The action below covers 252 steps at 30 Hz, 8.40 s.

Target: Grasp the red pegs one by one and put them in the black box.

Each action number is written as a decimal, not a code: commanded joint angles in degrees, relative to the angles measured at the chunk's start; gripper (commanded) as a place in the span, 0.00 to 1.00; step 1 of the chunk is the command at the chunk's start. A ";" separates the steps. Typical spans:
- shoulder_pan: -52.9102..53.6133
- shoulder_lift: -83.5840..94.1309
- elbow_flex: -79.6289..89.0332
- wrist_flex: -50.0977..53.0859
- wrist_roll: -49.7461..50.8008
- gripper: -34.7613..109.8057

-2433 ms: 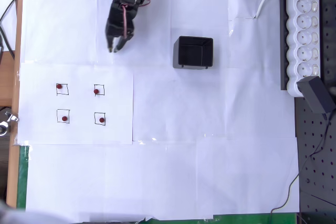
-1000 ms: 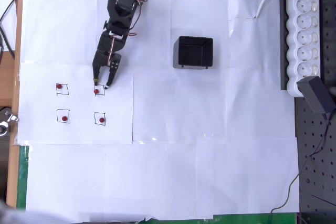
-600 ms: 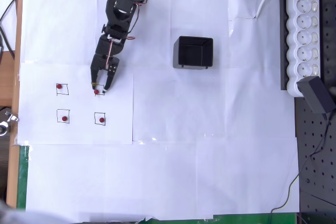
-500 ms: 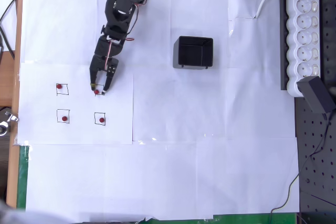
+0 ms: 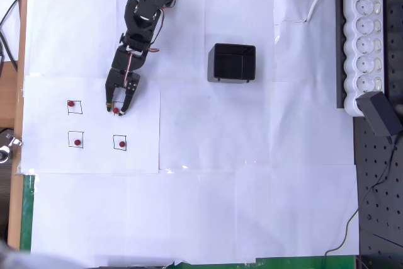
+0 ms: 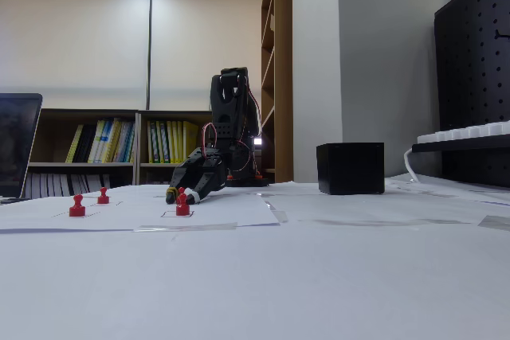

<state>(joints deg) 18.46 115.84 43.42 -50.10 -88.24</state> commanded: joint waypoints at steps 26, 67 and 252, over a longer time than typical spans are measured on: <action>-49.13 -39.55 65.83 153.46 -29.62 0.24; -37.00 -48.69 54.32 140.27 -8.09 0.39; 20.83 1.05 14.06 11.34 1.32 0.39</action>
<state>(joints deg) 38.32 115.75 53.70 -37.18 -86.66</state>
